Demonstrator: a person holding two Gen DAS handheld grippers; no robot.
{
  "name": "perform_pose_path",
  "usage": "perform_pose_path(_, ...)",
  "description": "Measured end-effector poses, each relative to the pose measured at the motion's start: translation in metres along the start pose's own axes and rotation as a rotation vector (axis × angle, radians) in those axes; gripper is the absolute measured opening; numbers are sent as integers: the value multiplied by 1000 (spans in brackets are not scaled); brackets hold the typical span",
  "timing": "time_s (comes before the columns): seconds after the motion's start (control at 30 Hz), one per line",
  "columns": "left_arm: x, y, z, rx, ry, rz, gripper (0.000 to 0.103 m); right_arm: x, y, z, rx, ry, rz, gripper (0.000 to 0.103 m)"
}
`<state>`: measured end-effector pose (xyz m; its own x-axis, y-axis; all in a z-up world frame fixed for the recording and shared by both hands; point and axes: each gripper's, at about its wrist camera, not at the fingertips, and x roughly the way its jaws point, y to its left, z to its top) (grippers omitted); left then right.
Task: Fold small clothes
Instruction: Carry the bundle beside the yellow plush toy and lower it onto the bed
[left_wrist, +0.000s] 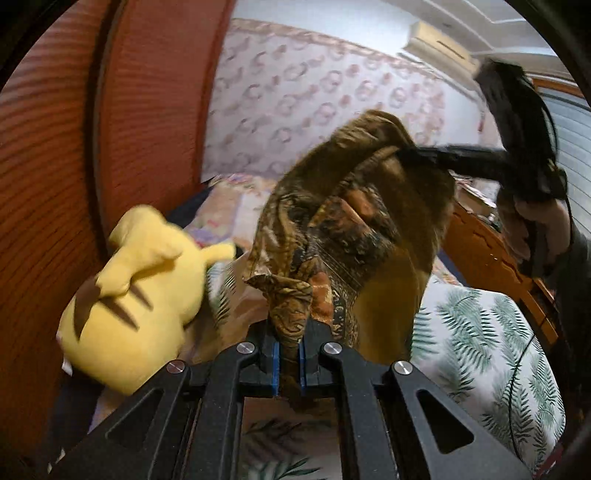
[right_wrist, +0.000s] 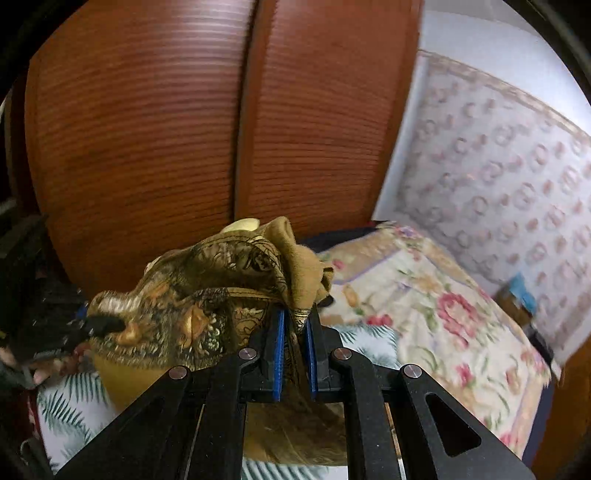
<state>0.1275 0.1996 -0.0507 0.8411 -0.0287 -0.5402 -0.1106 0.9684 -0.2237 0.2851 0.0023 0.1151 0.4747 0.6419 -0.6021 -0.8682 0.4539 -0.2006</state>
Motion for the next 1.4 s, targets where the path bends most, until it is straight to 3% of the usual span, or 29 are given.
perform_pose_path(0.17, 13, 19, -25, -51, 66, 49, 8, 69, 2, 27, -47, 38, 53, 11)
perform_pose_path(0.23, 9, 22, -31, -68, 75, 52, 8, 87, 8, 30, -92, 28, 34, 14)
perform_pose_path(0.33, 9, 29, -36, -77, 82, 60, 8, 93, 10, 24, -30, 47, -3, 34)
perform_pose_path(0.4, 13, 31, -37, -83, 95, 66, 8, 97, -2, 19, 28, 54, -9, 55)
perform_pose_path(0.43, 14, 32, -36, -85, 100, 65, 8, 98, -8, 14, 43, 52, -26, 57)
perform_pose_path(0.5, 15, 31, -34, -82, 100, 69, 8, 102, -15, 1, 85, 63, -23, 58)
perform_pose_path(0.6, 14, 28, -29, -47, 94, 82, 8, 111, -17, -24, 165, 103, 87, 58)
perform_pose_path(0.73, 18, 30, -27, -42, 109, 103, 10, 138, -23, -53, 172, 179, 44, 58)
perform_pose_path(0.83, 17, 30, -26, -29, 108, 129, 20, 153, -28, -60, 217, 185, 49, 58)
perform_pose_path(0.93, 9, 26, -25, -7, 83, 141, 39, 161, -26, -51, 220, 175, 33, 58)
perform_pose_path(1.03, -4, 18, -21, 20, 55, 124, 54, 144, -18, -64, 269, 152, 14, 58)
perform_pose_path(1.1, -14, 7, -18, 47, 25, 115, 81, 122, -14, -77, 306, 125, 9, 58)
perform_pose_path(1.4, -42, -49, -13, 137, -46, 46, 82, 19, 20, -106, 336, 1, -73, 58)
